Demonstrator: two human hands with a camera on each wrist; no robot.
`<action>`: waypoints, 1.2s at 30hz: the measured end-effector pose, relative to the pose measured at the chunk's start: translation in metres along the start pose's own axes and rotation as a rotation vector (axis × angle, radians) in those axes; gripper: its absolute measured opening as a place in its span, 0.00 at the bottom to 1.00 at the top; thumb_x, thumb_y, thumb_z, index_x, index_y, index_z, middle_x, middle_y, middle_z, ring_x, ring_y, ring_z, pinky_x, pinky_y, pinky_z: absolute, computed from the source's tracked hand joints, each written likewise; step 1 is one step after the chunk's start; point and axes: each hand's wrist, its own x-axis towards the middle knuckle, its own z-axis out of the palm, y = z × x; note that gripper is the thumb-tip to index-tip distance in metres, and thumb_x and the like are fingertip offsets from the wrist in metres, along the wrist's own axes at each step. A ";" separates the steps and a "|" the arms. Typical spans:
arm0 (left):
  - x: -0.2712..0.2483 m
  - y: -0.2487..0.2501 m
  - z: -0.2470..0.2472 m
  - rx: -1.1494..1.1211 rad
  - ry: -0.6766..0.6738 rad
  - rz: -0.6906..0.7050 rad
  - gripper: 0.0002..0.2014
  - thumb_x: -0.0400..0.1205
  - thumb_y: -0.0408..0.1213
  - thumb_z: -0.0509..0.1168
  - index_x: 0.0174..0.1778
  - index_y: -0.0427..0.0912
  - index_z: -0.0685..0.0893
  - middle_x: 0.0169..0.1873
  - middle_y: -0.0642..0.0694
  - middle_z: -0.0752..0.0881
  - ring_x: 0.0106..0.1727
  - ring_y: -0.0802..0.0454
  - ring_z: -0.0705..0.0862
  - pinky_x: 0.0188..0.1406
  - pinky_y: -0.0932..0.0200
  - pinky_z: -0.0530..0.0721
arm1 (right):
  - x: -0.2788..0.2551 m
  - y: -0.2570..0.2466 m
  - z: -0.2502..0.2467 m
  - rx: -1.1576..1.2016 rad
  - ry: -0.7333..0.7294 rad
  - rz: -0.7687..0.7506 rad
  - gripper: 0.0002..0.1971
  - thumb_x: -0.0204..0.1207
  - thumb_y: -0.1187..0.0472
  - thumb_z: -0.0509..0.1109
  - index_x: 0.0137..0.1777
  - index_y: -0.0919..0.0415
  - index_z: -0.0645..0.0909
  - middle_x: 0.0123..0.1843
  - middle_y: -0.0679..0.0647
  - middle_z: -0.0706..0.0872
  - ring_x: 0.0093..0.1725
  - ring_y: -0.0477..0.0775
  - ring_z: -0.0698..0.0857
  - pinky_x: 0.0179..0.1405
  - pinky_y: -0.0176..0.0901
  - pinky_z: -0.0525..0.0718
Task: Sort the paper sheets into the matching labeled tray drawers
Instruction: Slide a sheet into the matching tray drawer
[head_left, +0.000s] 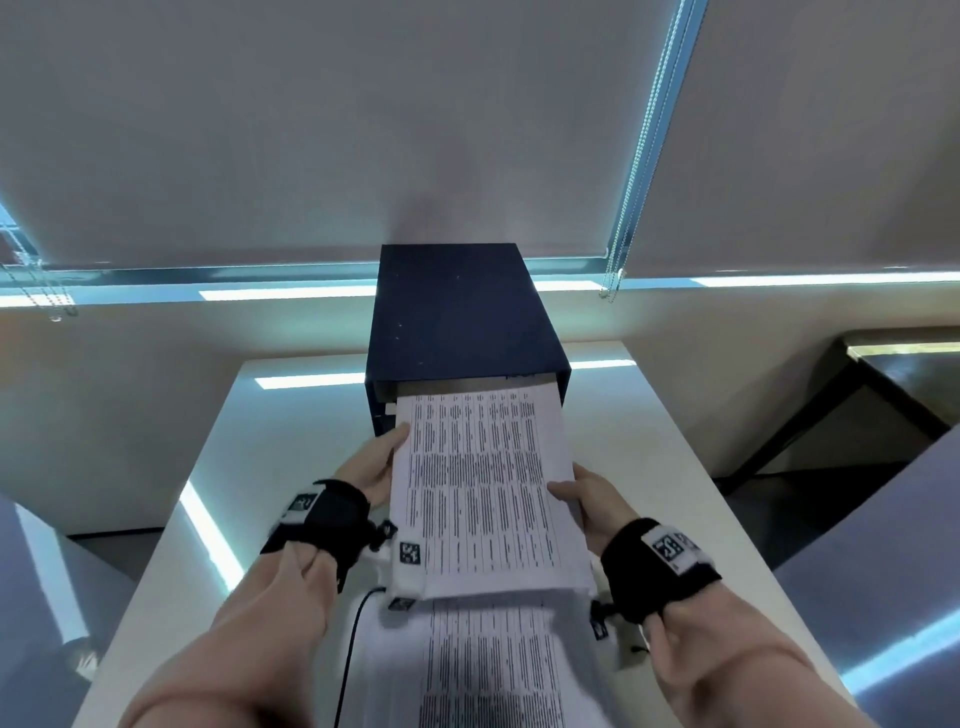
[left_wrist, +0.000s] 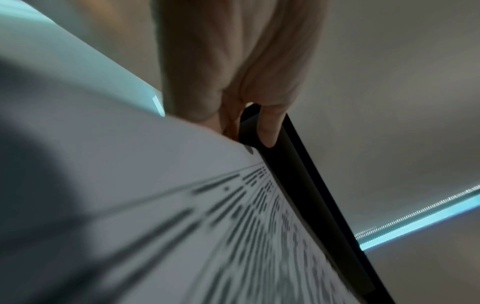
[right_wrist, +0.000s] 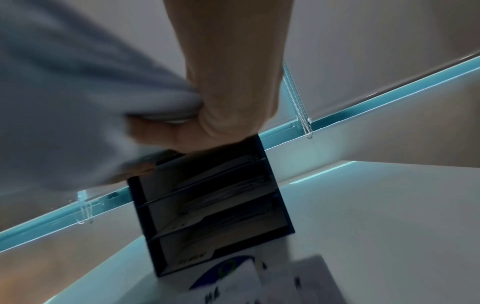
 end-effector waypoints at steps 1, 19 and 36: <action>-0.006 -0.008 -0.005 0.030 -0.050 -0.019 0.18 0.87 0.41 0.55 0.69 0.35 0.76 0.59 0.34 0.86 0.59 0.40 0.85 0.66 0.42 0.78 | 0.010 -0.012 0.004 -0.013 0.009 -0.009 0.19 0.82 0.74 0.56 0.71 0.65 0.73 0.64 0.67 0.85 0.62 0.70 0.85 0.66 0.69 0.78; 0.042 0.009 0.012 -0.357 0.036 0.317 0.08 0.84 0.20 0.54 0.52 0.31 0.76 0.50 0.37 0.82 0.57 0.47 0.84 0.65 0.50 0.79 | 0.069 -0.064 0.040 0.493 -0.023 -0.058 0.22 0.78 0.81 0.58 0.73 0.75 0.66 0.71 0.68 0.75 0.62 0.57 0.83 0.69 0.50 0.80; 0.004 -0.172 -0.069 1.503 0.148 0.253 0.19 0.75 0.48 0.69 0.59 0.50 0.75 0.50 0.53 0.74 0.54 0.55 0.77 0.55 0.62 0.76 | 0.001 0.148 -0.030 -0.416 0.188 0.320 0.06 0.70 0.73 0.68 0.41 0.63 0.80 0.23 0.58 0.81 0.21 0.54 0.77 0.28 0.44 0.73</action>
